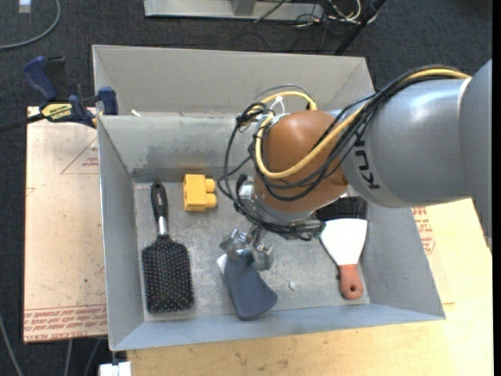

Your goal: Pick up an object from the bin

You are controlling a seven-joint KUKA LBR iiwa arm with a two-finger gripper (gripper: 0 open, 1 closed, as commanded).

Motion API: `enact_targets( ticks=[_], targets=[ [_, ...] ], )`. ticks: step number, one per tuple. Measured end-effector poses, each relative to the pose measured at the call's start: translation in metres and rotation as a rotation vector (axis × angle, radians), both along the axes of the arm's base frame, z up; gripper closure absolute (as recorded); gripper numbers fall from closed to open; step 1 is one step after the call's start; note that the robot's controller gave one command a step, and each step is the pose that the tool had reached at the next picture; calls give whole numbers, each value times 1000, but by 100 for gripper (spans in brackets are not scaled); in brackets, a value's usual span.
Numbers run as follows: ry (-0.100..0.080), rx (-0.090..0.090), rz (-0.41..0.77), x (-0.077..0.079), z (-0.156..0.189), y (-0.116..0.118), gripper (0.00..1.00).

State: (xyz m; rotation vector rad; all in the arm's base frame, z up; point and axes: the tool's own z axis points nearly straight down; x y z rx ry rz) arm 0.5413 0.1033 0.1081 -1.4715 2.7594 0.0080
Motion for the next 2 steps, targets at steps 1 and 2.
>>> enact_targets(
  ticks=[1, 2],
  targets=[
    [-11, 2, 3, -3, 31, -1, 100],
    [6, 1, 14, -18, 63, -5, 100]
  ],
)
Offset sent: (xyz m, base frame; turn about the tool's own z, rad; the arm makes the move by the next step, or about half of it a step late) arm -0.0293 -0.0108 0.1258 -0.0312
